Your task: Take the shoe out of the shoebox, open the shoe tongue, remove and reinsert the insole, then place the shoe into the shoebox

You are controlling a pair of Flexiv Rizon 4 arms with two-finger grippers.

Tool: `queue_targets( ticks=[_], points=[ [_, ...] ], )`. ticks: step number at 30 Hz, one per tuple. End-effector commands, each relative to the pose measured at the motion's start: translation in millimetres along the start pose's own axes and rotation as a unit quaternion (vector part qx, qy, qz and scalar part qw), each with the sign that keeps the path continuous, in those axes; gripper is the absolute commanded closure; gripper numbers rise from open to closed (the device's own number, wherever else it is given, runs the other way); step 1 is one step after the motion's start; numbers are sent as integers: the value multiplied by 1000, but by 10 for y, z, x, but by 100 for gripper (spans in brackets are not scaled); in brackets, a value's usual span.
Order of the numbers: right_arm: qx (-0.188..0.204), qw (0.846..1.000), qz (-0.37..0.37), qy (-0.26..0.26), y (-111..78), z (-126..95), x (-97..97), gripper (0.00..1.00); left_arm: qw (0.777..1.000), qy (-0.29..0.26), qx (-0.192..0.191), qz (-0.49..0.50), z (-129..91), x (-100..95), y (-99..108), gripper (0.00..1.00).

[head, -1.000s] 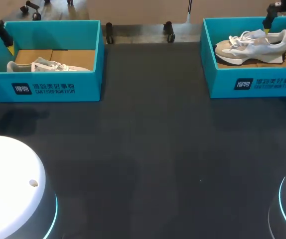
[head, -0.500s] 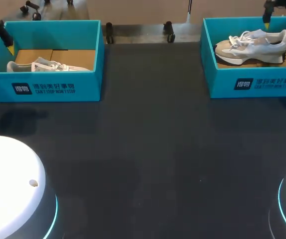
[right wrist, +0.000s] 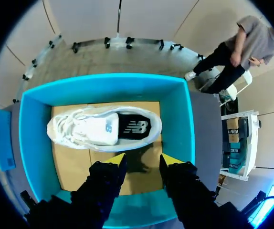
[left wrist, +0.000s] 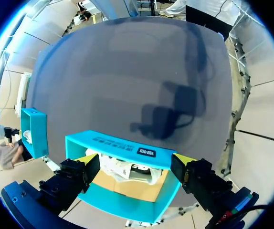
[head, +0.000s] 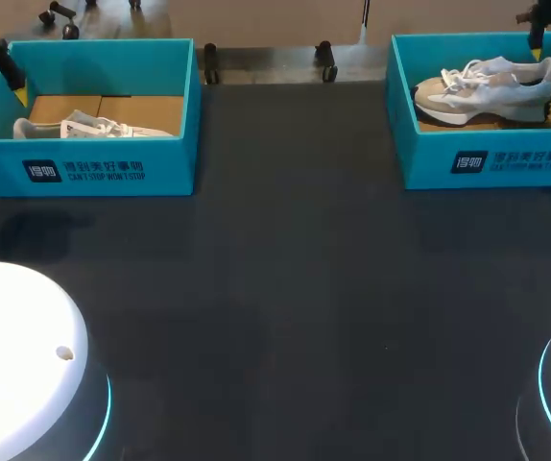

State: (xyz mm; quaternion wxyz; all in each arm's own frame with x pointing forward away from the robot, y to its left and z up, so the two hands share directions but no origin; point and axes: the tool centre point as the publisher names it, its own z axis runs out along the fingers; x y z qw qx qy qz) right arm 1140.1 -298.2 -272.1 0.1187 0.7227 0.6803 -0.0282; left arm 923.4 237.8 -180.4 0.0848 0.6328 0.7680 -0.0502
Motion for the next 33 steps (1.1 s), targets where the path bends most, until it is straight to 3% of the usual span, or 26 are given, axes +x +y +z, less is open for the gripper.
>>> queue_targets(
  ticks=[1,14,17,22,28,33],
  points=[
    [31,1000,0,-4,149,154,14,56,1000,1,-3,0,-1,2,-17,0],
    [13,999,46,-18,308,367,-91,52,1000,1,-3,0,-1,2,-17,0],
    [8,998,56,-23,331,407,-119,45,1000,1,-3,0,-1,2,-17,0],
    [6,998,63,-30,355,467,-174,44,1000,1,-3,0,-1,2,-17,0],
    [15,997,67,-32,368,616,-248,45,1000,1,-3,0,-1,2,-17,0],
    [26,998,59,-27,373,739,-231,38,1000,1,-3,0,-1,2,-17,0]
  ],
)
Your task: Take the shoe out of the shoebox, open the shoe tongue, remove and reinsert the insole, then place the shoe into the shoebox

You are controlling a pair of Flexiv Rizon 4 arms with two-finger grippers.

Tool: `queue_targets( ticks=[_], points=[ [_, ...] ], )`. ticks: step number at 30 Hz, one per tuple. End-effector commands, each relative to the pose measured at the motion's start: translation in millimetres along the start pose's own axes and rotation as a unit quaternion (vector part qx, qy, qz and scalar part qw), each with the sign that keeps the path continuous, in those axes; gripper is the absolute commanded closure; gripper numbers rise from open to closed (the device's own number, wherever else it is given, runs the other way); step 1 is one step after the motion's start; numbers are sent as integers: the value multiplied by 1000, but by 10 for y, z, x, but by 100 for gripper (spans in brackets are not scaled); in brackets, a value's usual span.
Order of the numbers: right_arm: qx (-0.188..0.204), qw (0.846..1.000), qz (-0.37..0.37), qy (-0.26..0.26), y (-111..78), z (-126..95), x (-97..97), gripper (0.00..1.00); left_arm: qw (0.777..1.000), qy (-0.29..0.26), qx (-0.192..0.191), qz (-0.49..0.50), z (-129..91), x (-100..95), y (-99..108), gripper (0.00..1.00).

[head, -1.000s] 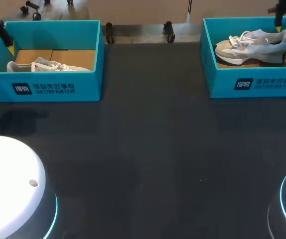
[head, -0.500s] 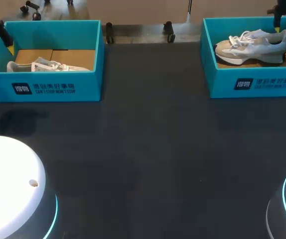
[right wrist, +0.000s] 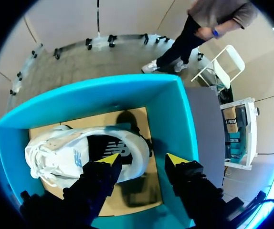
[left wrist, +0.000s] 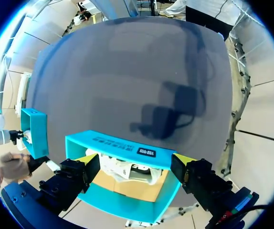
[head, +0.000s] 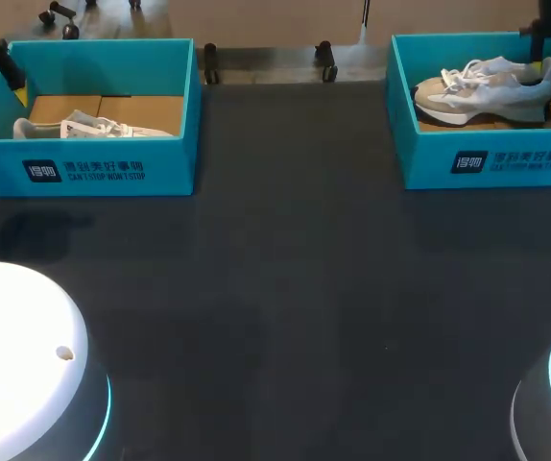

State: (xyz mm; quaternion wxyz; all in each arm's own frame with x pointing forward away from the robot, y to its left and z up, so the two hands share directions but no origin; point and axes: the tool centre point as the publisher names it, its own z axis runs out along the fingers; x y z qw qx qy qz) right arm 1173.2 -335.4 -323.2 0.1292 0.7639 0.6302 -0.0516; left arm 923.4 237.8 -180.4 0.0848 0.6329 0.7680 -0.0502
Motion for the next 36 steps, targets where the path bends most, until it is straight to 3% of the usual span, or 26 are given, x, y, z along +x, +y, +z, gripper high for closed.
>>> queue_targets(
  ticks=[1,7,13,16,19,21,23,24,36],
  points=[
    [13,1000,-2,2,97,134,30,40,1000,1,-3,0,-1,2,-17,0],
    [24,1000,-7,1,88,260,49,45,1000,1,-3,0,-1,2,-17,0],
    [40,999,-16,-3,83,346,24,38,1000,1,-3,0,-1,2,-17,0],
    [45,999,-24,-6,96,397,18,51,1000,1,-3,0,-1,2,-17,0],
    [52,998,-30,-6,103,461,4,56,1000,1,-3,0,-1,2,-17,0],
    [55,998,-31,-7,109,477,-3,70,1000,1,-3,0,-1,2,-17,0],
    [59,998,-29,-7,111,479,-5,96,1000,1,-3,0,-1,2,-17,0],
    [59,998,-28,-7,110,478,-5,100,1000,1,-3,0,-1,2,-17,0],
    [58,998,-5,8,-117,312,-37,100,1000,1,-3,0,-1,2,-17,0]
  ],
)
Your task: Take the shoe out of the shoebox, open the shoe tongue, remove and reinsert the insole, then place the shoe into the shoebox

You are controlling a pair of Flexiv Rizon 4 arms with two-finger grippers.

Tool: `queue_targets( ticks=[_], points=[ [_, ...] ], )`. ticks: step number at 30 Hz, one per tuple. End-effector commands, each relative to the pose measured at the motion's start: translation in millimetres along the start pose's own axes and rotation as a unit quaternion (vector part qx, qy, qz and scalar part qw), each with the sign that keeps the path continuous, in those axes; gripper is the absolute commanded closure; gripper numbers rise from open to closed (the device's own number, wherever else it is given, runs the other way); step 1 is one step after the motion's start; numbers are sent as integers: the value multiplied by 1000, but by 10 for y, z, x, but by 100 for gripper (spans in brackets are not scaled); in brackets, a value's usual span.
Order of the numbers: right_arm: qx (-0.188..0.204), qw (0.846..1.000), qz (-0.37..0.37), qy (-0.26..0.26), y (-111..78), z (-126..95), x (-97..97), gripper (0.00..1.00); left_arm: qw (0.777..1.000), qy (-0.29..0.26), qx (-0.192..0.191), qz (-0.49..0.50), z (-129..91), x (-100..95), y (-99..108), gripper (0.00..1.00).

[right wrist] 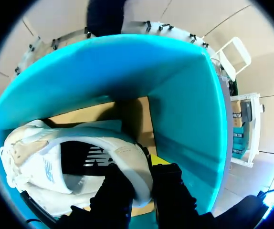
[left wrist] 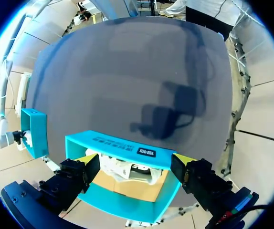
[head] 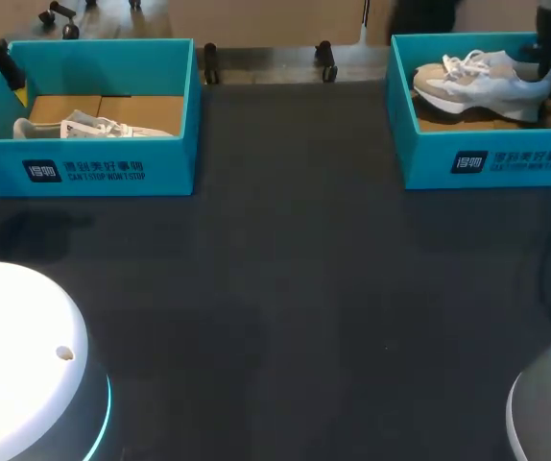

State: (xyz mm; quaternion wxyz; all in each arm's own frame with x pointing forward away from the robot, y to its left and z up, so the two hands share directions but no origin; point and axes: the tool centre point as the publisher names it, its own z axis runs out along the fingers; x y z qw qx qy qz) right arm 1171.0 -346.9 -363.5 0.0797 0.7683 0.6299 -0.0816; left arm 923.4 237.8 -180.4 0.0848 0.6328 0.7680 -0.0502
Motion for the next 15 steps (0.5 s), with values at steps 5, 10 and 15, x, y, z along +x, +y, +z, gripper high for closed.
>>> queue_targets(
  ticks=[5,10,15],
  points=[
    [1,1000,-10,-5,-250,-253,-87,100,1000,1,-3,0,-2,2,-17,0],
    [-8,1000,-27,-1,-398,-488,-201,100,1000,1,-3,0,-2,2,-17,0],
    [-15,999,-46,-2,-500,-673,-212,100,1000,1,-3,0,-2,2,-17,0]
  ],
)
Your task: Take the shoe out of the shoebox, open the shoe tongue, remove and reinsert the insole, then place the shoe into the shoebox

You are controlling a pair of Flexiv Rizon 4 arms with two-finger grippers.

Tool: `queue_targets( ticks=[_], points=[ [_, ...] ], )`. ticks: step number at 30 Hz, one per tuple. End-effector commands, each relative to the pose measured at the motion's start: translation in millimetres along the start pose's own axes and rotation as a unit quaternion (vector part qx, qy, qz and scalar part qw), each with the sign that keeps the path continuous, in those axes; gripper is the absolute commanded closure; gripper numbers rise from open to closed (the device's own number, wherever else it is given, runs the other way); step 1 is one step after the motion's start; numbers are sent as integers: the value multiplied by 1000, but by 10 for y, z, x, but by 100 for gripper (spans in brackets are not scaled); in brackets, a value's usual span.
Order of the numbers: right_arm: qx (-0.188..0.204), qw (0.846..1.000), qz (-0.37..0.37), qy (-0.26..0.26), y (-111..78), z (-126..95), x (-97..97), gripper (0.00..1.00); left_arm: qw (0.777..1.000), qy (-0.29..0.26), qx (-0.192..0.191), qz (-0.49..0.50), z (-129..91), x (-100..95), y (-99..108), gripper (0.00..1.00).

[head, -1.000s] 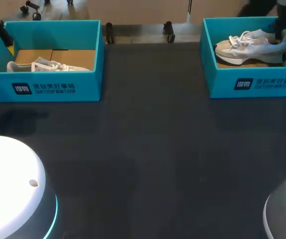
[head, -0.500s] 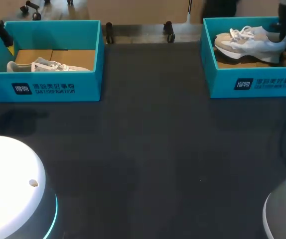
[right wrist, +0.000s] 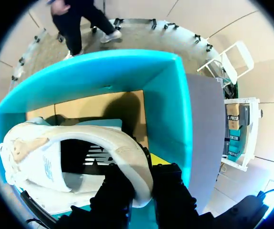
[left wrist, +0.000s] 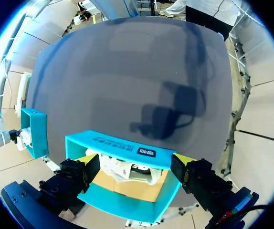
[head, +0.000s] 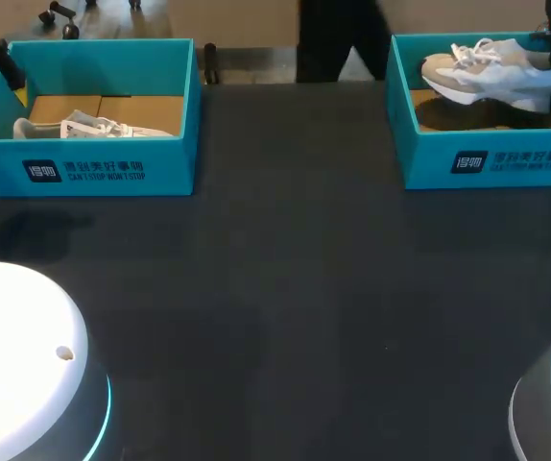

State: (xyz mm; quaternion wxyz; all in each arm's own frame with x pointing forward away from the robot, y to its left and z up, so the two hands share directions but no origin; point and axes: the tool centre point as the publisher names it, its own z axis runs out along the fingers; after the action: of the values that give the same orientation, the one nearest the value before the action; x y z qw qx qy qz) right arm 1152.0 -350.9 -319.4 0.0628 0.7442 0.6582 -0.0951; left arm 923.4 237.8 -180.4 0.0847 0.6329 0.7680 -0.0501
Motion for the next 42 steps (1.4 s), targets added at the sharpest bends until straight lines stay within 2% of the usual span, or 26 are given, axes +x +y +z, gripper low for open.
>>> queue_targets(
  ticks=[1,13,17,30,38,42],
  points=[
    [-36,999,-8,-2,-361,-282,-10,100,1000,1,-3,0,-1,2,-17,0],
    [-71,997,-16,-10,-487,-737,43,100,1000,1,-3,0,-1,2,-17,0],
    [-79,997,-20,-9,-505,-840,58,100,1000,1,-3,0,-1,2,-17,0],
    [-112,993,-25,-18,-529,-1378,102,100,1000,1,-3,0,-1,2,-17,0],
    [-117,992,-22,-27,-631,-1604,161,100,1000,1,-3,0,-1,2,-17,0],
    [-118,992,-21,-34,-718,-1710,253,100,1000,1,-3,0,-1,2,-17,0]
  ],
)
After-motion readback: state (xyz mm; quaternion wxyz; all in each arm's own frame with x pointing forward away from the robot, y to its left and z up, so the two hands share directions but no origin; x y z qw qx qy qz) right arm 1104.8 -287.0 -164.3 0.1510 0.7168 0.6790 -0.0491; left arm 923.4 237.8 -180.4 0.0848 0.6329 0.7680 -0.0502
